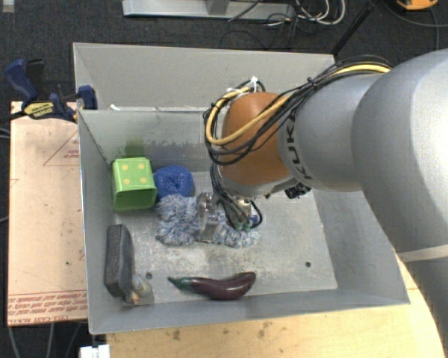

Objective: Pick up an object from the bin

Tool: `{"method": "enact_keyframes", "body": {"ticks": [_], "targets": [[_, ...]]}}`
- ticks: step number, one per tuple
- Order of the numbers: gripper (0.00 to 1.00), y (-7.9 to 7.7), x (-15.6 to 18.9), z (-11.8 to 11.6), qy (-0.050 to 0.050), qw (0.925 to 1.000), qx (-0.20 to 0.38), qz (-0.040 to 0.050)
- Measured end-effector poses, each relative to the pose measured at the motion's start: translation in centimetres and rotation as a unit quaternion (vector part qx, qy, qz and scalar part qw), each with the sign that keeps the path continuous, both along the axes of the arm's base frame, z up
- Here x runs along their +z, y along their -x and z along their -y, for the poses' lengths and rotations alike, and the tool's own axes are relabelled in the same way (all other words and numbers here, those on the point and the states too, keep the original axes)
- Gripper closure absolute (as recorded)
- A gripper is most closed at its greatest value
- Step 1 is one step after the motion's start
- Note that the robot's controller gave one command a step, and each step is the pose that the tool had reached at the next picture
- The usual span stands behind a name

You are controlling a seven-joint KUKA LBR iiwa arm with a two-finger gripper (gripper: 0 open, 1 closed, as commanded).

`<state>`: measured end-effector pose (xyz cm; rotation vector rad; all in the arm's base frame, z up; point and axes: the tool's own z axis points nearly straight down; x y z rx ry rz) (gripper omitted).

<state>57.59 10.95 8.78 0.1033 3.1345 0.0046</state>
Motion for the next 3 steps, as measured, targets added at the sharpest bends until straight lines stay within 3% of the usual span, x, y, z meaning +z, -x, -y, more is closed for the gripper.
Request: {"method": "enact_keyframes", "body": {"ticks": [1,3], "targets": [[1.00,0.22,19.22,1.71,0.001,0.9997,0.024,0.0022],[1.00,0.20,19.00,1.70,0.001,0.9997,0.024,0.0010]]}}
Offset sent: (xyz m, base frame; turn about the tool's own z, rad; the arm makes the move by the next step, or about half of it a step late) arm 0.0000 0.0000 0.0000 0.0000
